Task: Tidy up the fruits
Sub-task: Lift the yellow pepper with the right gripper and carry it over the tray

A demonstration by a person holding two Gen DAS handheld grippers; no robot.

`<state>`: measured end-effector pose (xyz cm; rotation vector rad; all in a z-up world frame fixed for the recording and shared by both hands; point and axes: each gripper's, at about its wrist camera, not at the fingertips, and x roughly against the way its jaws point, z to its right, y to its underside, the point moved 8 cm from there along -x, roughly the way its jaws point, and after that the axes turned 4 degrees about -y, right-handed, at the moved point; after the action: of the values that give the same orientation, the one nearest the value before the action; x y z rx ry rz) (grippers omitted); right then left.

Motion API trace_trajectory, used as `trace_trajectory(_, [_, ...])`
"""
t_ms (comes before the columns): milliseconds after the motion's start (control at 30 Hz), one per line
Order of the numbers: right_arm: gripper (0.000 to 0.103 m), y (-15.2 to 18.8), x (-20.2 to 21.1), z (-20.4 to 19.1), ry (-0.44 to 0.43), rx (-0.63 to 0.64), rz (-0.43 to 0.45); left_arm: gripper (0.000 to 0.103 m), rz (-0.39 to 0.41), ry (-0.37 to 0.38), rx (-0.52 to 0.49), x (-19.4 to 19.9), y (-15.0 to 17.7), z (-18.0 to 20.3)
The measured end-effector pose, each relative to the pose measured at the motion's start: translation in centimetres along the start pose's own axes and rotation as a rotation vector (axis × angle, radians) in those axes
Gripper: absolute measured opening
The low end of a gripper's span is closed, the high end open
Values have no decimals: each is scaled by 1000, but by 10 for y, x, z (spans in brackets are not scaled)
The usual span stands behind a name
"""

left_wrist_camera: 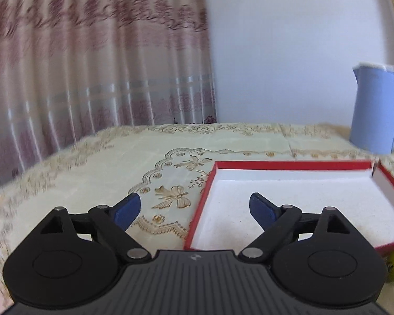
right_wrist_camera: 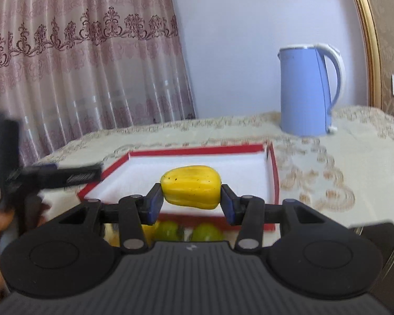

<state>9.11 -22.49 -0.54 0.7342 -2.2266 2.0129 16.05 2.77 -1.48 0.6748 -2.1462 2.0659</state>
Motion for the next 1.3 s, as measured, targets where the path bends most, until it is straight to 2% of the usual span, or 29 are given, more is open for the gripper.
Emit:
trace_trajectory(133, [44, -25, -18, -2, 6, 45, 16, 91, 17, 13, 86, -3, 2, -15])
trace_trajectory(267, [44, -54, -41, 2, -3, 52, 38, 91, 3, 35, 79, -6, 6, -14])
trace_trajectory(367, [44, -63, -59, 12, 14, 16, 52, 91, 18, 34, 75, -4, 6, -15])
trace_trajectory(467, [44, -55, -71, 23, 8, -32, 69, 91, 9, 41, 77, -6, 7, -15])
trace_trajectory(533, [44, -45, -77, 29, -15, -71, 54, 91, -13, 62, 76, -8, 10, -12])
trace_trajectory(633, [44, -36, -82, 39, 0, -73, 38, 91, -33, 87, 73, -10, 12, -9])
trace_trajectory(833, [44, -23, -88, 57, 17, -120, 10, 91, -6, 93, 82, -6, 10, -10])
trace_trajectory(1000, [44, -21, -88, 57, 32, -105, 12, 91, 16, 63, 59, -4, 9, -9])
trace_trajectory(1133, [44, -16, -94, 57, 50, -95, -20, 91, 20, 65, 39, -3, 9, -6])
trace_trajectory(1233, [44, -13, -98, 55, 49, -91, -36, 98, 29, 65, 42, -1, 8, -6])
trace_trajectory(1300, [44, -13, -99, 56, 50, -94, -39, 99, 44, 54, 42, 1, 6, -7])
